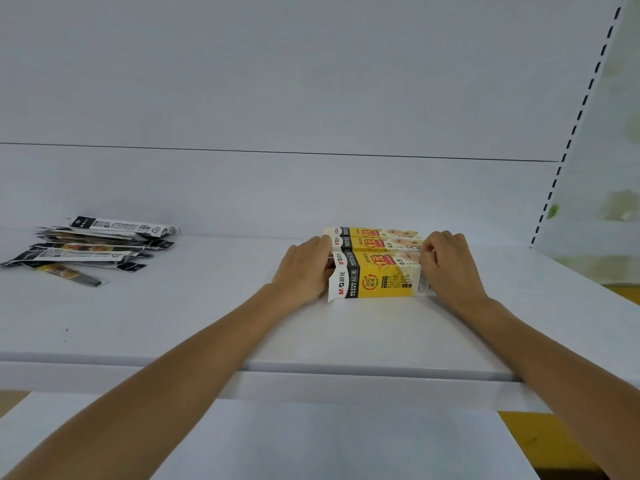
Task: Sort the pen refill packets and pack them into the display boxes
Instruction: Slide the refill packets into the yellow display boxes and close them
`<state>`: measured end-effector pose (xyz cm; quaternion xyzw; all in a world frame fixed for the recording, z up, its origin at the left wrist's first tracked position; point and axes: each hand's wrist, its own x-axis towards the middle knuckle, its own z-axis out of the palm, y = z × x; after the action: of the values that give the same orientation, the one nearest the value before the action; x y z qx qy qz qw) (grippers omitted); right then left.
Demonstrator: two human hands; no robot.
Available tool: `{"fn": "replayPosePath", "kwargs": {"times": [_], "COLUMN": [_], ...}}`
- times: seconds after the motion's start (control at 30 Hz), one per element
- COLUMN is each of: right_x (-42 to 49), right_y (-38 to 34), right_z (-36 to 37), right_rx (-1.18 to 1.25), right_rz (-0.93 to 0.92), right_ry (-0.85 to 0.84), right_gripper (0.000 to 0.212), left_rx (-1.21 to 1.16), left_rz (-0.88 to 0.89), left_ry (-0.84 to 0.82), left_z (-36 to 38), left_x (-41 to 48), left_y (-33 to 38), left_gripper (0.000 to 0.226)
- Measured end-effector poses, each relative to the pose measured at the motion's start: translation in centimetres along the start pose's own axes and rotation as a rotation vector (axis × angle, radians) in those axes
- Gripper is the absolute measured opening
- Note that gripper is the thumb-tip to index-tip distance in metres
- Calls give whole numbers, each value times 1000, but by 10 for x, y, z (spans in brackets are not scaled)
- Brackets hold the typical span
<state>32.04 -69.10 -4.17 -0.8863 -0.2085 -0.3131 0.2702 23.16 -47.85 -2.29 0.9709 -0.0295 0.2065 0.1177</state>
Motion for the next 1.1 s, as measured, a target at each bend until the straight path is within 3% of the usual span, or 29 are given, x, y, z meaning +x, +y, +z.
{"fn": "replayPosePath", "kwargs": {"times": [0.2, 0.33, 0.63, 0.8, 0.93, 1.1], "right_x": [-3, -3, -4, -4, -2, -2], "right_y": [-3, -5, -4, 1, 3, 2], "right_z": [-4, -3, -2, 0, 1, 1], "right_rx": [-37, -29, -29, -24, -19, 10], "right_rz": [50, 52, 64, 59, 43, 3], "right_ry": [3, 14, 32, 31, 58, 46], "right_gripper": [16, 16, 12, 14, 13, 16], "left_rx": [-147, -291, -544, -476, -543, -644], "left_rz": [-184, -174, -242, -291, -273, -299], "left_ry": [-168, -115, 36, -34, -22, -103], "left_z": [-35, -31, 6, 13, 13, 14], "left_x": [-2, -12, 4, 6, 0, 4], "left_y": [-48, -59, -2, -9, -14, -19], "left_gripper": [29, 11, 12, 23, 7, 20]}}
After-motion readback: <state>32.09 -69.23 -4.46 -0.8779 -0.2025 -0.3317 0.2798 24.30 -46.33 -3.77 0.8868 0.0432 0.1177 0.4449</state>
